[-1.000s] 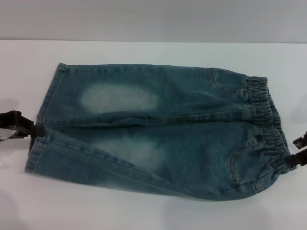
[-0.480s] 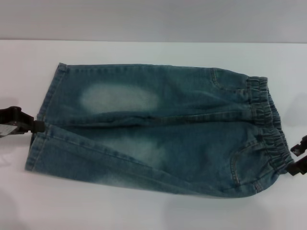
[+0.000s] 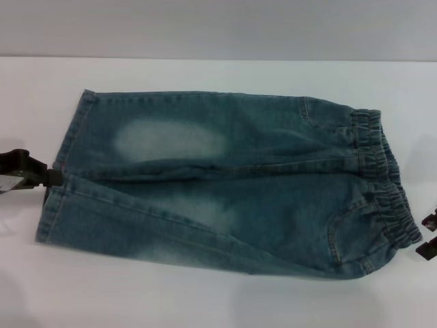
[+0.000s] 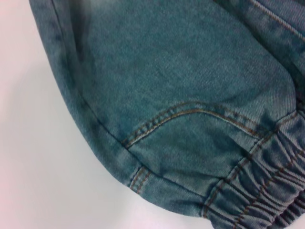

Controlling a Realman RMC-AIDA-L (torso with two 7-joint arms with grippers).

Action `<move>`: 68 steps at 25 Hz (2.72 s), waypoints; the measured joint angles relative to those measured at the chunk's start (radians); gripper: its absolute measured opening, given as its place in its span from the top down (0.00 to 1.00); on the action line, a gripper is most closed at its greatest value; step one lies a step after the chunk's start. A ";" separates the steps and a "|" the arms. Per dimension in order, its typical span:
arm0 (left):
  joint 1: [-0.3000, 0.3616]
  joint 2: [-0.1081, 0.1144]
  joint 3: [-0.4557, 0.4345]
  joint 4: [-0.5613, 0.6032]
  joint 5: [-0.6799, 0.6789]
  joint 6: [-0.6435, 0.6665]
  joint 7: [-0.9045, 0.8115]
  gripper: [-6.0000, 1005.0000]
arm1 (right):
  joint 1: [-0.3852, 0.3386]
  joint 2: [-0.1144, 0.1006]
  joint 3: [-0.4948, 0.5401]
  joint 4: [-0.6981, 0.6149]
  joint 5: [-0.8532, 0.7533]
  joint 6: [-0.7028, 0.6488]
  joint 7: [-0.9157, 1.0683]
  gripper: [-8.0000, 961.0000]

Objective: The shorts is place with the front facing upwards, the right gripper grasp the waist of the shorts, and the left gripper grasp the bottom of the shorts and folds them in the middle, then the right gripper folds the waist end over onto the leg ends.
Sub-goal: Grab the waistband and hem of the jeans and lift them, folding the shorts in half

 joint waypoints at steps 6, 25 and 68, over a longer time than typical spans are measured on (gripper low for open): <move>-0.004 0.000 0.000 0.000 0.000 -0.001 0.000 0.93 | 0.012 0.002 0.000 0.000 -0.030 -0.011 0.000 0.33; -0.012 0.001 0.000 0.000 -0.004 0.000 0.000 0.92 | 0.018 0.044 -0.002 0.004 -0.074 0.033 0.005 0.34; -0.010 0.009 -0.003 -0.001 -0.040 -0.035 0.004 0.91 | -0.008 0.109 0.011 -0.094 -0.064 0.052 -0.036 0.86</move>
